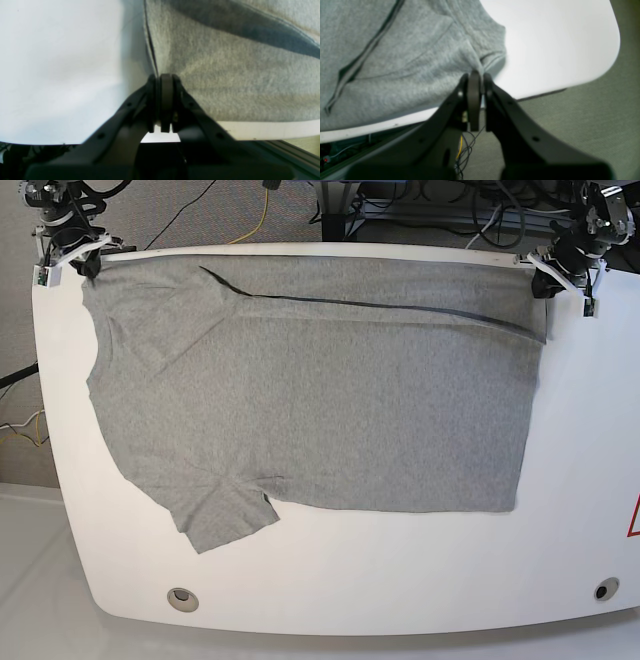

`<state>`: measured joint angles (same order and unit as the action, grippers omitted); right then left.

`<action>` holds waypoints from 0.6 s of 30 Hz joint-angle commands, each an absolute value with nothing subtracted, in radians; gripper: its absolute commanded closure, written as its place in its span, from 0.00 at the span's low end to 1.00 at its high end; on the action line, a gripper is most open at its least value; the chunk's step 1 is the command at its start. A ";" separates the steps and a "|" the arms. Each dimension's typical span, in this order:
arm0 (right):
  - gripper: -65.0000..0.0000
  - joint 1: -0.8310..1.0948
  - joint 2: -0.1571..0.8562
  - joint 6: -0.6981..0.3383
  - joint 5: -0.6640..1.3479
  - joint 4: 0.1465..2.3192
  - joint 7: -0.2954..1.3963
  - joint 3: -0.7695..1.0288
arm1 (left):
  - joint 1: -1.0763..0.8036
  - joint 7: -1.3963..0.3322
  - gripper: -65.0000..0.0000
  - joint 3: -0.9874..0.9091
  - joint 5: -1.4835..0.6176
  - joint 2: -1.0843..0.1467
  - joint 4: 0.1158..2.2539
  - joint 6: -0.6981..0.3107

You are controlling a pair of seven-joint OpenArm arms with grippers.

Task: Fold the T-shirt properly
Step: 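Drag the folded edge with both grippers away from the shirt hem, then open both grippers and release the shirt edge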

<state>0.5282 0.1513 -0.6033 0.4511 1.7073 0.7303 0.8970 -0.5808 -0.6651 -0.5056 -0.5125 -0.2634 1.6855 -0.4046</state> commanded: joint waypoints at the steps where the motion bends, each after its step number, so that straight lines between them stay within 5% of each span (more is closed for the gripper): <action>1: 1.00 0.526 0.166 -0.608 0.458 1.727 0.712 0.893 | -0.585 -0.664 0.96 -0.513 -0.511 -0.272 1.701 -0.403; 6: 0.94 0.524 0.166 -0.611 0.446 1.728 0.716 0.881 | -0.582 -0.679 0.75 -0.515 -0.509 -0.273 1.705 -0.402; 8: 0.75 0.526 0.168 -0.618 0.449 1.749 0.732 0.896 | -0.577 -0.707 0.61 -0.519 -0.505 -0.276 1.707 -0.402; 12: 0.54 0.528 0.167 -0.619 0.447 1.766 0.737 0.905 | -0.573 -0.720 0.54 -0.523 -0.504 -0.275 1.714 -0.399; 18: 0.46 0.528 0.167 -0.614 0.450 1.790 0.752 0.924 | -0.565 -0.736 0.50 -0.542 -0.487 -0.281 1.747 -0.399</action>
